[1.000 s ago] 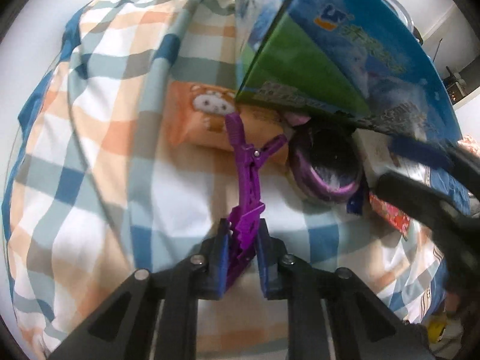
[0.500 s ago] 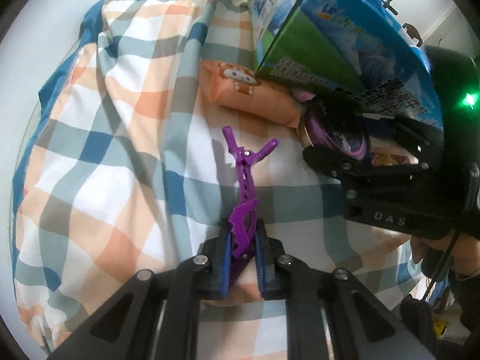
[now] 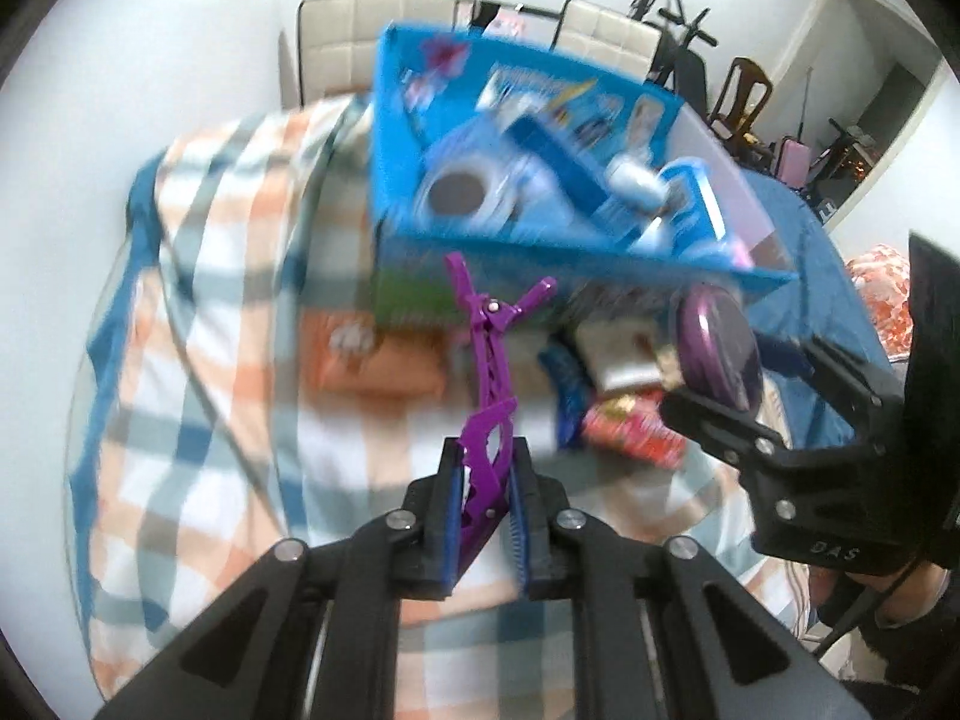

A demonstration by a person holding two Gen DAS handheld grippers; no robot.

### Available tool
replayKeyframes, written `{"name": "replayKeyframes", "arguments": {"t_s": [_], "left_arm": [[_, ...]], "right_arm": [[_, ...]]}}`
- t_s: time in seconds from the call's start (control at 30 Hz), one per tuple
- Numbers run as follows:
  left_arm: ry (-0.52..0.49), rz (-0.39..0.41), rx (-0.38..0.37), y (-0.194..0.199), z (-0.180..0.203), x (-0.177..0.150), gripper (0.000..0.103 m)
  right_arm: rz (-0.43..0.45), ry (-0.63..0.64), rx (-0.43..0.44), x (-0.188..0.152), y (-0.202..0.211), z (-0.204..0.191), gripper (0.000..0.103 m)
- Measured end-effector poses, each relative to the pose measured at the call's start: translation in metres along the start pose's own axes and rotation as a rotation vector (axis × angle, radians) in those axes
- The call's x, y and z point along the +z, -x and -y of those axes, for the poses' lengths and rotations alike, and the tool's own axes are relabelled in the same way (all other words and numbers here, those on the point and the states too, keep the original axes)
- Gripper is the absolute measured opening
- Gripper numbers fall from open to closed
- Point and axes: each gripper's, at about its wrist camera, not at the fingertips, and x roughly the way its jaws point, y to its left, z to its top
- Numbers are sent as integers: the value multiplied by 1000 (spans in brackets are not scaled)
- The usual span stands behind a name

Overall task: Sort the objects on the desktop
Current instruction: 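Lower the hair clip and purple tin into the blue box with both tools, release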

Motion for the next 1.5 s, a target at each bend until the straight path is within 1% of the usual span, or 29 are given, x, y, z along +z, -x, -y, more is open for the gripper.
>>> {"name": "replayKeyframes", "arguments": {"t_s": [0.03, 0.07, 0.1, 0.17, 0.23, 0.27, 0.3, 0.33, 0.37, 0.4, 0.43, 0.47, 0.6, 0.7, 0.77, 0.9, 1.07, 1.2, 1.27, 1.4, 1.5], "left_arm": [[-2, 15, -9, 4, 6, 9, 13], [-3, 24, -15, -1, 5, 25, 13], [-6, 31, -19, 2, 11, 32, 13], [-1, 48, -41, -1, 6, 60, 14], [-9, 59, -40, 1, 20, 70, 14], [-8, 63, -39, 2, 26, 76, 14], [-5, 66, -39, -3, 29, 81, 14], [-1, 71, -40, -4, 29, 86, 14], [0, 74, -38, -5, 30, 91, 14], [1, 78, -36, -6, 30, 94, 14], [3, 85, -34, -7, 31, 97, 14], [4, 90, -34, -8, 31, 100, 14], [2, 101, -12, -16, 31, 115, 14], [20, 99, 1, -23, 26, 126, 14], [50, 99, 5, -27, 22, 136, 14], [52, 97, 28, -34, 20, 156, 14], [75, 96, 39, -43, 16, 191, 14], [85, 83, 38, -56, 18, 215, 14], [79, 63, 42, -68, 20, 227, 14], [75, 20, 47, -92, 21, 239, 14], [69, -12, 68, -112, 21, 245, 14]], "right_arm": [[9, -12, -10, 3, 4, 6, 77], [21, -24, -24, 5, 9, 14, 77], [36, -35, -42, 7, 14, 22, 77], [53, -52, -62, 13, 22, 33, 77], [72, -73, -84, 19, 28, 47, 77], [76, -77, -88, 38, 25, 42, 77], [88, -81, -96, 43, 28, 46, 77], [99, -83, -107, 49, 32, 50, 77], [107, -86, -110, 49, 52, 54, 77], [118, -91, -109, 52, 56, 58, 77], [128, -93, -115, 63, 70, 57, 77], [135, -94, -119, 65, 83, 61, 77], [155, -98, -136, 81, 88, 68, 77], [152, -115, -138, 93, 83, 77, 77], [146, -128, -132, 100, 78, 81, 77], [127, -147, -125, 115, 65, 86, 77], [102, -153, -125, 139, 39, 91, 77], [52, -169, -135, 158, 9, 102, 77], [25, -188, -133, 165, -3, 110, 77], [-35, -229, -131, 177, -27, 128, 77], [-74, -247, -137, 184, -42, 137, 77]]}}
